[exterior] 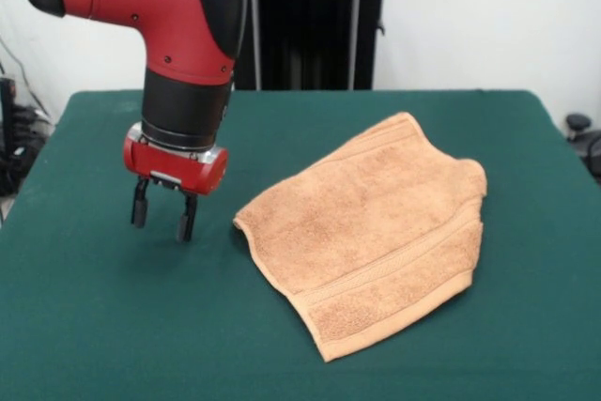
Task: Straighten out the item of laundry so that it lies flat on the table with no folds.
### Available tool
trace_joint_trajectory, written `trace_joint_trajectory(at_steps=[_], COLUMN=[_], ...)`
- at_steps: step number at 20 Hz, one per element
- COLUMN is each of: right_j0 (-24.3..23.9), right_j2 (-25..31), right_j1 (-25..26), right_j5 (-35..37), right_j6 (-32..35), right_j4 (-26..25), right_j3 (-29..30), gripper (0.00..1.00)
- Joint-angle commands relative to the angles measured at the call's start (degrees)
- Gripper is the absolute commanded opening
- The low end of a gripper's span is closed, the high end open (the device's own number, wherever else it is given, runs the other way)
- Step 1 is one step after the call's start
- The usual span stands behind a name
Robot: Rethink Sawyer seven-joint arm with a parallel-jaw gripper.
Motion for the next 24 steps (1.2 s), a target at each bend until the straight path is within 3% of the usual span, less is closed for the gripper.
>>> trace_joint_trajectory(at_steps=[1, 24], right_j0=[2.7, 5.6], right_j2=[5.1, 5.7], right_j1=[4.2, -2.2], right_j5=[4.0, 5.6], right_j6=[-5.2, -2.2], right_j4=[0.8, 7.0], right_j3=[7.1, 12.3], gripper=[1.00, 1.00])
